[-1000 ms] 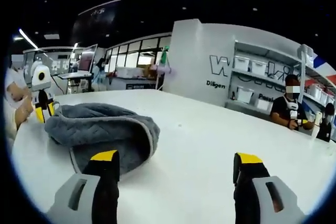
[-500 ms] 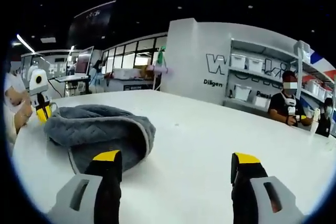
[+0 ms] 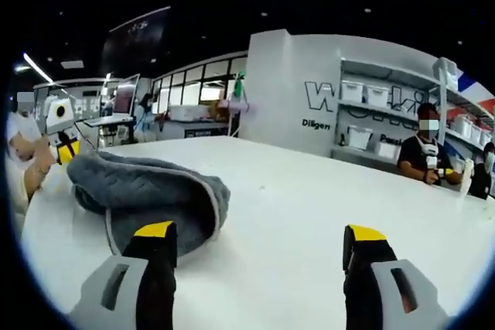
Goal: Fold the towel on the table until its edges align and the towel forms a compact rectangular stack.
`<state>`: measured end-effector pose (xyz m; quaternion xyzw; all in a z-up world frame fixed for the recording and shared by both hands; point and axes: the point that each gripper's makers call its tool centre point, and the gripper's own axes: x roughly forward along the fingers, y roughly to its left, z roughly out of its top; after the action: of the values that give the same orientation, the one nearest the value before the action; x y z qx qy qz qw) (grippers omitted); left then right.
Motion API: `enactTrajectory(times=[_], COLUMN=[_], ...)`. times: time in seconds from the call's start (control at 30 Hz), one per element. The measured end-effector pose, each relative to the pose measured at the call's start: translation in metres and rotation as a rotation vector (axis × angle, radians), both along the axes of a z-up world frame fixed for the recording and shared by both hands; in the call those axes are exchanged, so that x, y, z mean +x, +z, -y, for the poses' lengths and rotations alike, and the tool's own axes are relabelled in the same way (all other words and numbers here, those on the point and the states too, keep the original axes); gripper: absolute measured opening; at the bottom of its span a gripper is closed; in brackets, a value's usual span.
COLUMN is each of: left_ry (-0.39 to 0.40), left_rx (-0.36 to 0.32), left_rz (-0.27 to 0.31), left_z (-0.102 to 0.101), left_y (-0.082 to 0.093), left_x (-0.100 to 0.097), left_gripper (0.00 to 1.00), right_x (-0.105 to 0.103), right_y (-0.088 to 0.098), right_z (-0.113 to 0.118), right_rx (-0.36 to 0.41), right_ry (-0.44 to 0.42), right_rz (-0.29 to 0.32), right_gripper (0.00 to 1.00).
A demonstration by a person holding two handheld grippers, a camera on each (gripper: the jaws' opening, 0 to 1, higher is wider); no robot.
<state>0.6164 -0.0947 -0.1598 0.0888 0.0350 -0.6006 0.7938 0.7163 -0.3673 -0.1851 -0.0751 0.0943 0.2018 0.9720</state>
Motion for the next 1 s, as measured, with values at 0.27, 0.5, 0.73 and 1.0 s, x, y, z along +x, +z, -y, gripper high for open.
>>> enactTrajectory(times=[0.27, 0.5, 0.73, 1.0], left_ry=[0.063, 0.082, 0.124, 0.175], left_rx=[-0.078, -0.142, -0.16, -0.186], left_rz=[0.007, 0.03, 0.11, 0.167], left_z=[-0.007, -0.013, -0.025, -0.042], left_y=[0.045, 0.091, 0.137, 0.169], left_x=[0.018, 0.027, 0.032, 0.039], left_gripper=[0.02, 0.01, 0.01, 0.01], right_x=[-0.002, -0.004, -0.007, -0.008], right_y=[0.001, 0.001, 0.002, 0.006], right_z=[0.0, -0.003, -0.008, -0.007], right_rx=[0.01, -0.015, -0.015, -0.017], right_ry=[0.004, 0.02, 0.037, 0.042], right_rz=[0.004, -0.001, 0.0, 0.008], right_gripper=[0.9, 0.91, 0.9, 0.9])
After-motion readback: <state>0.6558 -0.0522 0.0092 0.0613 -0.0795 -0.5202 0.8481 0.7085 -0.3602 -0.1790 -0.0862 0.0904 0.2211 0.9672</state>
